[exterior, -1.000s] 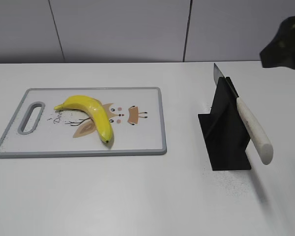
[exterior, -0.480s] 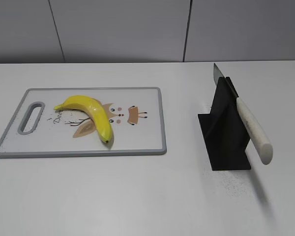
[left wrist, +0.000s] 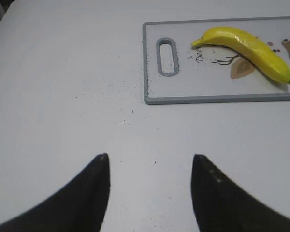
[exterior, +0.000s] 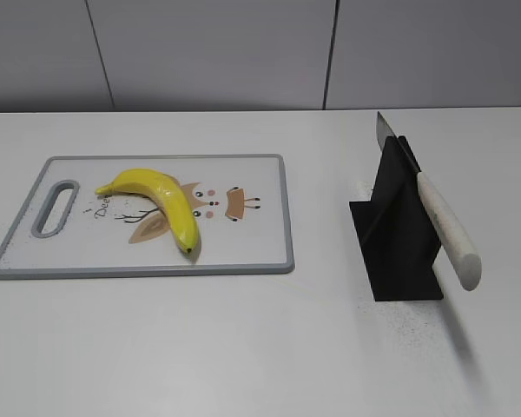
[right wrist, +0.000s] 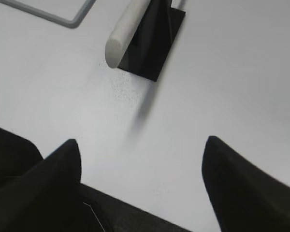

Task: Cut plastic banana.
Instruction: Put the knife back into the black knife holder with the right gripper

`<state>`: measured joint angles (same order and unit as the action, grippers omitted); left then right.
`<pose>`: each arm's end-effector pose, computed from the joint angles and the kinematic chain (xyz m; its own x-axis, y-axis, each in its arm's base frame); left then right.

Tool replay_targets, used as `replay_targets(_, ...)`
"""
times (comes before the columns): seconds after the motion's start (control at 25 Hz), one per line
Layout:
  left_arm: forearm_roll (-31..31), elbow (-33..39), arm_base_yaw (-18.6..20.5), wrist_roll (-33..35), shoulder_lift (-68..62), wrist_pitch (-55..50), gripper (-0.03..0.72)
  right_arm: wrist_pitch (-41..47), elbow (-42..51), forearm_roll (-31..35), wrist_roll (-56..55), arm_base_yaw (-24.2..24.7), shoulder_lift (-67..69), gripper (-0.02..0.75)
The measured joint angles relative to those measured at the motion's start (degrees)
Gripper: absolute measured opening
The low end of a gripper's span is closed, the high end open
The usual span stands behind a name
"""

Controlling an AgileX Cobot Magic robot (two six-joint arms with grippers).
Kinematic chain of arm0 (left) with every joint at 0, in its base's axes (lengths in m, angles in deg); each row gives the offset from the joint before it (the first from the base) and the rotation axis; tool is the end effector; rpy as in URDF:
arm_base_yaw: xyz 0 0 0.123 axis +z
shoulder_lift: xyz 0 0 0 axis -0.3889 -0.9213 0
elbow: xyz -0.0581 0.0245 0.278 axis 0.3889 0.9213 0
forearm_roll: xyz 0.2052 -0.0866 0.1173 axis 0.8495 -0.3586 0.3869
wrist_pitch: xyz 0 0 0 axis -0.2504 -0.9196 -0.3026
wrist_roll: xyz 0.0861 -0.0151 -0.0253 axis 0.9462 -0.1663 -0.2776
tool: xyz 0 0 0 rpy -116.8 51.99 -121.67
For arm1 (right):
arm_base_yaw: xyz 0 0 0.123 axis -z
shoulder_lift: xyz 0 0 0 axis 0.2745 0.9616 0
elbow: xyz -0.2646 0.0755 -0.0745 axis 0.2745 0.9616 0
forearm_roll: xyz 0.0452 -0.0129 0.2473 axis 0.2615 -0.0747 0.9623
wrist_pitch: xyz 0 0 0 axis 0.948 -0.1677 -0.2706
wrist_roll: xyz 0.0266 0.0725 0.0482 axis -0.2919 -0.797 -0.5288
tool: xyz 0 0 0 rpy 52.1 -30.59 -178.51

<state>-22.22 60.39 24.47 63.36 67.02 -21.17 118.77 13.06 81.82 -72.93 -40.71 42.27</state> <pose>0.0038 -0.0042 0.2667 -0.5310 0.1358 -0.8364 0.0932 0.9904 0.1017 0.0418 0.0155 0.2945 -0.6020 -0.2789 -0.7482 -0.3936 0.9189 -0.0259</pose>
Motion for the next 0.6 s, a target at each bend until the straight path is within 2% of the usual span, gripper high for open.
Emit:
replay_targets(0.24, 0.00, 0.00, 0.00, 0.00, 0.00, 0.00, 0.526, 0.26, 4.11, 0.68, 0.06, 0.00, -6.50, 0.591)
replay_targets(0.6, -0.05, 0.00, 0.00, 0.00, 0.00, 0.00, 0.526, -0.24, 4.34, 1.19, 0.18, 0.00, -13.82, 0.571)
